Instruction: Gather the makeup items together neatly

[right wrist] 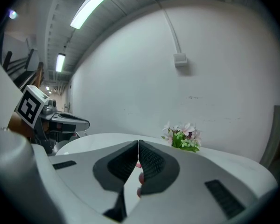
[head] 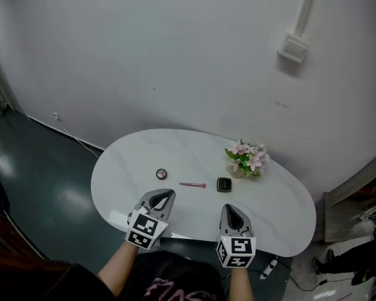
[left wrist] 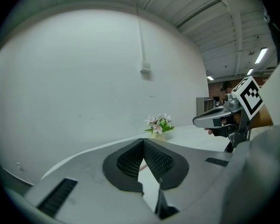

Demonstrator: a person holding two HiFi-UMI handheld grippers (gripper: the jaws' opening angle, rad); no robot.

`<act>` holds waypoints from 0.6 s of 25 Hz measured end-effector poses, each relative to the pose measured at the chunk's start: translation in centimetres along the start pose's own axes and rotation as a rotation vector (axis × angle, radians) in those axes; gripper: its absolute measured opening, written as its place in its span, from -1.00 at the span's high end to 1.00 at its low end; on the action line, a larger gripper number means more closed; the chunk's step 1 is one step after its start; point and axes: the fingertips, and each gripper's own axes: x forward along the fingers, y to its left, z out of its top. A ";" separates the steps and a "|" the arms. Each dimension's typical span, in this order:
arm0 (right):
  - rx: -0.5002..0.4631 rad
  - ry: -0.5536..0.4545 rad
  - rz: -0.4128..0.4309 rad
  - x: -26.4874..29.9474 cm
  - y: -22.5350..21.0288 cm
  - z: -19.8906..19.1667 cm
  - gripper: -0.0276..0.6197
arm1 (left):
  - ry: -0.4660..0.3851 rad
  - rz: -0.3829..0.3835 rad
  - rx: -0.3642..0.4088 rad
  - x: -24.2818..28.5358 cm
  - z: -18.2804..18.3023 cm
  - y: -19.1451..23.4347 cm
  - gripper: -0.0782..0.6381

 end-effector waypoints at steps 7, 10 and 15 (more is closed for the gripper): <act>-0.043 -0.032 -0.019 -0.4 -1.3 1.3 0.72 | -0.053 0.027 -0.010 -0.2 1.8 0.1 0.75; -0.046 -0.037 -0.024 -0.7 -1.6 1.4 0.72 | -0.058 0.040 -0.008 -0.3 1.8 0.1 0.75; -0.036 -0.049 -0.041 -1.4 -2.2 1.6 0.72 | -0.070 0.058 -0.024 -0.5 2.2 0.2 0.75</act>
